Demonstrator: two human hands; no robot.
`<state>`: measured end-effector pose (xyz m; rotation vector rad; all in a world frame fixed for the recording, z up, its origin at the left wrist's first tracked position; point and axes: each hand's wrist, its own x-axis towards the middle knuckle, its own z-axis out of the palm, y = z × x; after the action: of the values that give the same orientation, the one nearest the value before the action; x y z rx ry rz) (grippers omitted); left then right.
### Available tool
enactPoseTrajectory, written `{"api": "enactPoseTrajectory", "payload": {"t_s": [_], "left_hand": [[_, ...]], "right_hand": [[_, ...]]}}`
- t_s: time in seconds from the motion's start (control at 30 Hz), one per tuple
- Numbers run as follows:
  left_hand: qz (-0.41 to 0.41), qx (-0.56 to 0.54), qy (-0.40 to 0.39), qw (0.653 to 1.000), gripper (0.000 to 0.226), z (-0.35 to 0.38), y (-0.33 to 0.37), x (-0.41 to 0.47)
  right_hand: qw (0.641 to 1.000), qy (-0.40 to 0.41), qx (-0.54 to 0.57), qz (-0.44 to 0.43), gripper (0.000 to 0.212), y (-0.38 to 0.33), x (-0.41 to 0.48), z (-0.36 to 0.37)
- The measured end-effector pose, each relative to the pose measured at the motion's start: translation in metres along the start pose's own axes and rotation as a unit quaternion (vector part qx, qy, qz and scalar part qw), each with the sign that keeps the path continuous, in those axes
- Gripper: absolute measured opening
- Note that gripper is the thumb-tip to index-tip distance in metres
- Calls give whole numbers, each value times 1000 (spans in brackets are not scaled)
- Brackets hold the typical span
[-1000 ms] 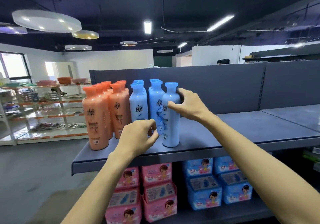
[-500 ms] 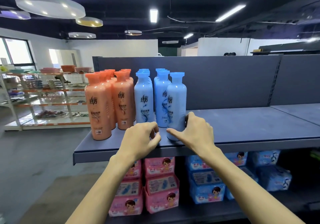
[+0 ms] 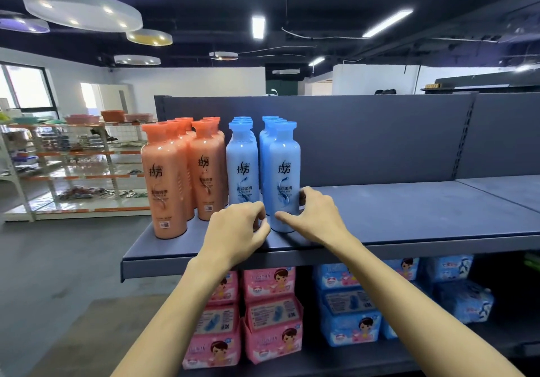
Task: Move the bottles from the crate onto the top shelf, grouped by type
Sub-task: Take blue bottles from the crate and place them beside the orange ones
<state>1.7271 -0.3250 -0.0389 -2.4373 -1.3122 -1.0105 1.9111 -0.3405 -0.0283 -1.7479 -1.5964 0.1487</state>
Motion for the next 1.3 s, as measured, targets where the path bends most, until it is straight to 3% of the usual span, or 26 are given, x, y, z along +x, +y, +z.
{"api": "enactPoseTrajectory", "payload": {"t_s": [0.17, 0.6, 0.93, 1.3], "left_hand": [[3, 20, -2, 1000, 16, 1, -2, 3], [2, 8, -11, 1000, 15, 8, 2, 5], [-24, 5, 2, 1000, 18, 11, 19, 10], [-67, 9, 4, 998, 12, 6, 34, 0]], "right_hand": [[999, -35, -24, -7, 48, -6, 10, -1], [998, -63, -2, -23, 46, 2, 14, 0], [999, -34, -5, -23, 47, 3, 6, 4], [997, -48, -16, -54, 60, 31, -1, -17]]}}
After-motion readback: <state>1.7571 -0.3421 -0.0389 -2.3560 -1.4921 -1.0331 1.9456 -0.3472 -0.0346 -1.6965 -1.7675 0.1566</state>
